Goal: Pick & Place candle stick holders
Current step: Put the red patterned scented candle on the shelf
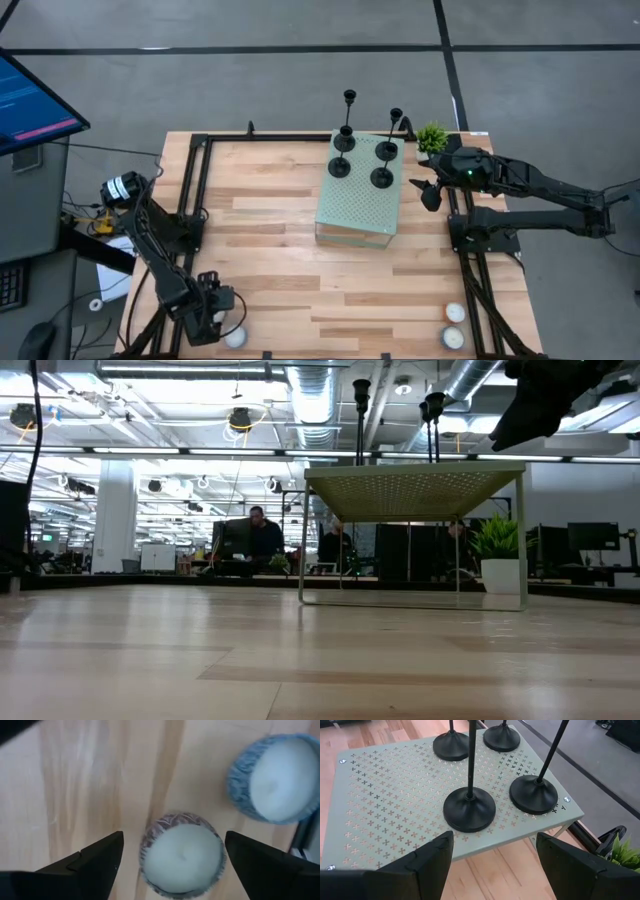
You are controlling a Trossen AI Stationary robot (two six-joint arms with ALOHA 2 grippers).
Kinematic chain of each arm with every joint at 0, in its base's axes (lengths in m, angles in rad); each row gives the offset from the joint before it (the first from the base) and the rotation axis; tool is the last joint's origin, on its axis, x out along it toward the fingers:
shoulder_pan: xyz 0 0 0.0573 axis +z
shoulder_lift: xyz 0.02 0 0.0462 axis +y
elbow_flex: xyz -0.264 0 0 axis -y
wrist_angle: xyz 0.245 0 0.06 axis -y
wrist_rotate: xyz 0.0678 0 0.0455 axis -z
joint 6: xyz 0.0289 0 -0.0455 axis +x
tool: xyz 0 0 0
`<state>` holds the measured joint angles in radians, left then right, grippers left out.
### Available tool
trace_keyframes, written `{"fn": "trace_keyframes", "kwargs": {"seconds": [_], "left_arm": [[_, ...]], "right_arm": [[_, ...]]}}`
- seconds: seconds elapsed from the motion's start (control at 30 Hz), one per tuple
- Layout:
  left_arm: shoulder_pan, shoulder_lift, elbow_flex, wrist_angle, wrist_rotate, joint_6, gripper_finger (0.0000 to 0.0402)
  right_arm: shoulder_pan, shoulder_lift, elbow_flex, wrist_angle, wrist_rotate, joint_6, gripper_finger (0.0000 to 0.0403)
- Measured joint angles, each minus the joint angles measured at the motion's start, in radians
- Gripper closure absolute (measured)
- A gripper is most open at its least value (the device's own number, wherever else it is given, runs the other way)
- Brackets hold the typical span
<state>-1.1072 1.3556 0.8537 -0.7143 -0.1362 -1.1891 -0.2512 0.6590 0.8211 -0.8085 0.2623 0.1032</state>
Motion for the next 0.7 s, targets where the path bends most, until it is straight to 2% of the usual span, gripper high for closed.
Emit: {"fn": "trace_keyframes", "kwargs": {"seconds": [0.23,0.7], "left_arm": [[0.000,-0.001,-0.010,0.066,0.002,-0.024,0.0042],[-0.041,0.000,-0.034,0.077,0.003,-0.034,0.0042]], "right_arm": [[0.000,0.000,0.000,0.000,0.000,0.003,0.0127],[0.000,0.000,0.000,0.000,0.000,0.002,0.0127]]}}
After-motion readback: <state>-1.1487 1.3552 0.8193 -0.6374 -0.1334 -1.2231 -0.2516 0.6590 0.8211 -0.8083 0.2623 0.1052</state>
